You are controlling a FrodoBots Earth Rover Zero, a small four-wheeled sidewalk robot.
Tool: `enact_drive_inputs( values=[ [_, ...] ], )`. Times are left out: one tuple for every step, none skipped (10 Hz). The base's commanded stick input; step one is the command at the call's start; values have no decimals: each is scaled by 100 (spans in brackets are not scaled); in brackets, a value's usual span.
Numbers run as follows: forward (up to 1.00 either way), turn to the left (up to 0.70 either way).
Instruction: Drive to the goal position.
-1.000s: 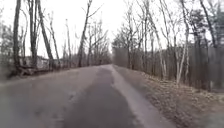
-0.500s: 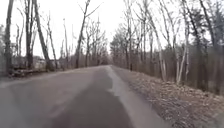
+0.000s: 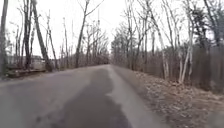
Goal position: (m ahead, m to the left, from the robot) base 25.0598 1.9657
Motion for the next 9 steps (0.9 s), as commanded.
enact_drive_inputs(
  values=[
    [85,0],
    [85,0],
    [85,0],
    [85,0],
    [85,0],
    [85,0],
    [85,34],
    [85,23],
    [85,12]
  ],
)
